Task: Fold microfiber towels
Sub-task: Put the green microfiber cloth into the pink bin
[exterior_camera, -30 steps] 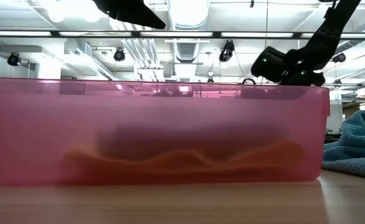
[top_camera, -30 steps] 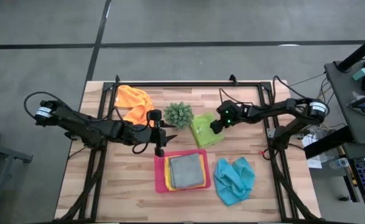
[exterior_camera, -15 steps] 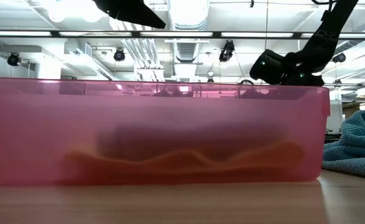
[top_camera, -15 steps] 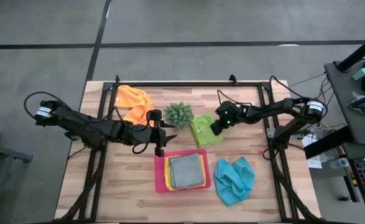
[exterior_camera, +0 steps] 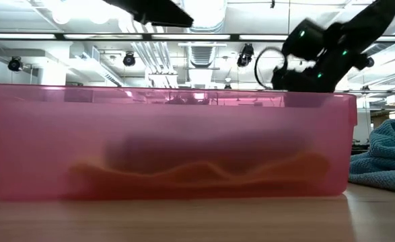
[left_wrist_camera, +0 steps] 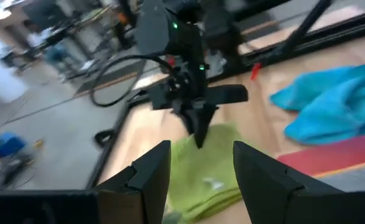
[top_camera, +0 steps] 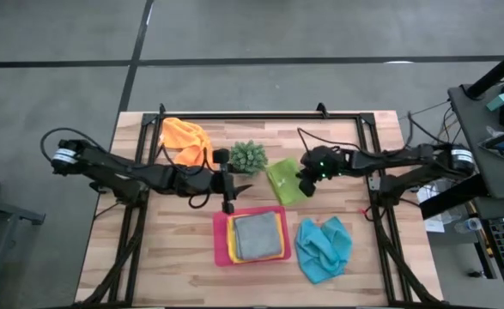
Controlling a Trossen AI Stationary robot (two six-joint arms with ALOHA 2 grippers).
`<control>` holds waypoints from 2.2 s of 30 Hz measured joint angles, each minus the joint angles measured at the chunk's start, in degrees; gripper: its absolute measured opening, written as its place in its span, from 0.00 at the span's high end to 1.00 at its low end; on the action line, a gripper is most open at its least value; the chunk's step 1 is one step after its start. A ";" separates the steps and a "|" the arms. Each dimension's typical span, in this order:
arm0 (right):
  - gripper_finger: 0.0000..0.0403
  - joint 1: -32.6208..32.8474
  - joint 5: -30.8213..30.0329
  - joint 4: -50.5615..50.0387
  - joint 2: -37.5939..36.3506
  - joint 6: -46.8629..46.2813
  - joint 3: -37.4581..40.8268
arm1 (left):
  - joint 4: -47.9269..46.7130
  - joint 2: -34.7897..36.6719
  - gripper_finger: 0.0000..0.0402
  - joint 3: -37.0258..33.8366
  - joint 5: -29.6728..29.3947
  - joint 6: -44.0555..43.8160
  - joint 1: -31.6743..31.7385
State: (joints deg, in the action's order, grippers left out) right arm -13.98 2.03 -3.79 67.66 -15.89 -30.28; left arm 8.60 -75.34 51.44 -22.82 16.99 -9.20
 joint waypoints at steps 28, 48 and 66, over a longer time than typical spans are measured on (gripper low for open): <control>0.97 14.99 -13.89 -19.12 -10.16 14.51 -13.86 | 15.64 -21.53 0.18 7.54 16.65 -4.70 12.57; 0.97 16.77 -14.13 -29.08 -4.81 17.02 -25.07 | 19.43 -27.74 0.38 10.14 22.48 -7.43 11.39; 0.97 22.87 -5.90 -33.66 2.12 17.00 -40.10 | 1.00 -14.82 0.98 10.47 20.85 -16.61 2.27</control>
State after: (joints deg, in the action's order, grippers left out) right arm 8.90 -3.87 -37.45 69.78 1.11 -70.39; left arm 9.59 -90.17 61.91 -1.97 0.38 -6.93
